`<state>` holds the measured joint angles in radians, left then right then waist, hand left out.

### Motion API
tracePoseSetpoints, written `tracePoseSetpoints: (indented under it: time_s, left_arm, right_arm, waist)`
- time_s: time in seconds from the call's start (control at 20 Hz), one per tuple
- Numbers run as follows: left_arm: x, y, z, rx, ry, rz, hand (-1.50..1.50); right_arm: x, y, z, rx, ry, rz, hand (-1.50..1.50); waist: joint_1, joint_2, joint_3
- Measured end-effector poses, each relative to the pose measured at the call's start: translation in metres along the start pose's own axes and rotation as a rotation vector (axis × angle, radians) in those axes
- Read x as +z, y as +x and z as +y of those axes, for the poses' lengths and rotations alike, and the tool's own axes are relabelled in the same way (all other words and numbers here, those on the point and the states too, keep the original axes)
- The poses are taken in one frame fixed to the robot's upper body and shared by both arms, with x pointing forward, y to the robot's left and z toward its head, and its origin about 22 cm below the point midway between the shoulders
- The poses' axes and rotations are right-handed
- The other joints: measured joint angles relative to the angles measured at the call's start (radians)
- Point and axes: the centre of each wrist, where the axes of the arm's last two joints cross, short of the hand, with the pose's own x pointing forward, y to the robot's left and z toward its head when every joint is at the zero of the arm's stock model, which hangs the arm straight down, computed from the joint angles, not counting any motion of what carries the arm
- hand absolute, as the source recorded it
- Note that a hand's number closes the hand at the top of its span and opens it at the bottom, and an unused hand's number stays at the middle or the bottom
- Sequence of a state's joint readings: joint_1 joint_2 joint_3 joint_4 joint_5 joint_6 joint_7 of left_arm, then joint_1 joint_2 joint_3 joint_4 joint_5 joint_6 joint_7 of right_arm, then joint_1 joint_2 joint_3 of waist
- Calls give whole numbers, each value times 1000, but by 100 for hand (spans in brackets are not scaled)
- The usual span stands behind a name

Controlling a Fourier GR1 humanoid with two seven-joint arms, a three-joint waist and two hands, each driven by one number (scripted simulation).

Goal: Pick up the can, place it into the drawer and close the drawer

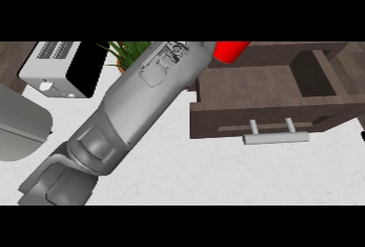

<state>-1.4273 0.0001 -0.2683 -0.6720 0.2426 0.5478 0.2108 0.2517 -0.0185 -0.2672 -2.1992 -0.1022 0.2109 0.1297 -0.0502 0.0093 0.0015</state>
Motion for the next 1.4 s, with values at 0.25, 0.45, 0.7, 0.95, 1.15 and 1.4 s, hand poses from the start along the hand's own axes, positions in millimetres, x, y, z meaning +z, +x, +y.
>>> tracePoseSetpoints:
  time_s: [0.25, 0.45, 0.7, 0.95, 1.15, 1.4]
  left_arm:
    - [-4, -5, -6, -33, 6, 2, 150]
    - [-5, -12, -9, -44, 2, 23, 150]
    - [-4, -31, -9, -77, 27, 20, 150]
    - [-4, -44, -9, -115, 62, 9, 150]
    - [-2, -55, -8, -147, 70, 12, 150]
    - [-3, -63, -6, -189, 74, -1, 150]
  right_arm:
    - [-8, -1, -1, 3, 10, 1, -150]
    - [-14, -6, 1, 2, 16, -1, -150]
    - [-15, -9, 3, -1, 23, -7, -150]
    - [-20, -5, 4, -5, 32, -16, -150]
    - [-26, -5, 10, -9, 36, -22, -150]
    - [-32, -1, 9, -7, 39, -34, -150]
  waist:
    - [-13, 4, 0]
    - [-17, 5, 1]
    - [-31, 8, 1]
    - [-51, 14, 1]
    - [-57, 17, 1]
    - [-66, 21, 2]
